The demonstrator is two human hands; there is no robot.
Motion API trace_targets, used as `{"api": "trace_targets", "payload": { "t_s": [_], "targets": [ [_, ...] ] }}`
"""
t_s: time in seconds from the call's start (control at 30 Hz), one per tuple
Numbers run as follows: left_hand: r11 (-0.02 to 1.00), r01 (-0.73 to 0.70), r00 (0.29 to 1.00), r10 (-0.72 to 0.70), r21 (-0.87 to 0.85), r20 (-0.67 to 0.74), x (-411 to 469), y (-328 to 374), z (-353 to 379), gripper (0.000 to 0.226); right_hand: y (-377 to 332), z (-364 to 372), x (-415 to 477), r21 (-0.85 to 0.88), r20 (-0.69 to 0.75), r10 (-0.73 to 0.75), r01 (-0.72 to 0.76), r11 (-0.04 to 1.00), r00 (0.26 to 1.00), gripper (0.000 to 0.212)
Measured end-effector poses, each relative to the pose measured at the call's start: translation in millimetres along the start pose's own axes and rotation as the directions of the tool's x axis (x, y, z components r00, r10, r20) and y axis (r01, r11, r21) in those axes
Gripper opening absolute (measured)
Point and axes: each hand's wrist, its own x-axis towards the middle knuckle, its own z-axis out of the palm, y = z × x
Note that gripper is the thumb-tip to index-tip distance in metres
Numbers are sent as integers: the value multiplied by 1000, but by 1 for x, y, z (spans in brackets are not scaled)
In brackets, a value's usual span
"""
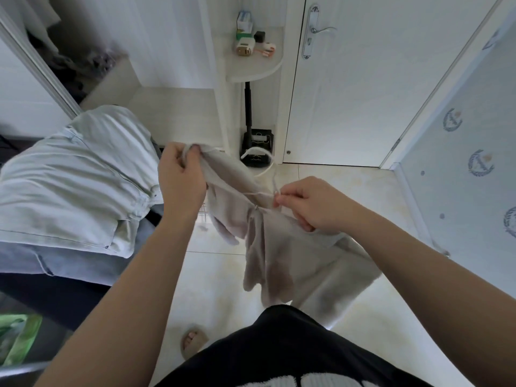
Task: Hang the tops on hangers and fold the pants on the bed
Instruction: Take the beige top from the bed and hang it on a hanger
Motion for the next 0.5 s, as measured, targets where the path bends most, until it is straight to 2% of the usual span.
{"api": "trace_targets", "payload": {
  "t_s": [0.07,0.1,0.13,0.17,0.2,0.27,0.3,0.37,0.43,0.5],
  "targets": [
    [995,-87,985,78,52,151,3,8,-3,21,-7,0,1,19,-17,-13,13,1000,1000,24],
    [982,-153,948,114,112,296,2,10,-4,19,-11,-1,3,48,-42,-29,31,998,999,24],
    [962,-222,881,127,161,456,-1,11,-3,18,-15,-3,5,79,-62,-45,50,996,997,25],
    [946,-266,816,119,184,566,-7,10,-3,20,-18,-6,6,105,-74,-59,67,992,995,25],
    [944,-275,789,115,181,603,-11,9,-3,24,-21,-8,6,123,-81,-75,84,989,994,26],
    [948,-280,830,159,152,534,-15,4,-5,29,-26,-13,6,147,-82,-111,122,982,990,26],
    [922,-331,842,194,199,503,-14,1,-6,32,-28,-16,6,157,-83,-130,142,977,988,25],
    [838,-442,800,208,319,563,-13,-3,-7,36,-32,-22,6,173,-84,-178,190,966,980,25],
    [794,-520,761,263,314,593,-11,-6,-5,23,-35,-26,8,154,-64,-222,230,961,973,25],
    [769,-576,748,359,277,558,-10,-5,-4,13,-34,-28,9,136,-62,-239,245,960,969,23]
  ]
}}
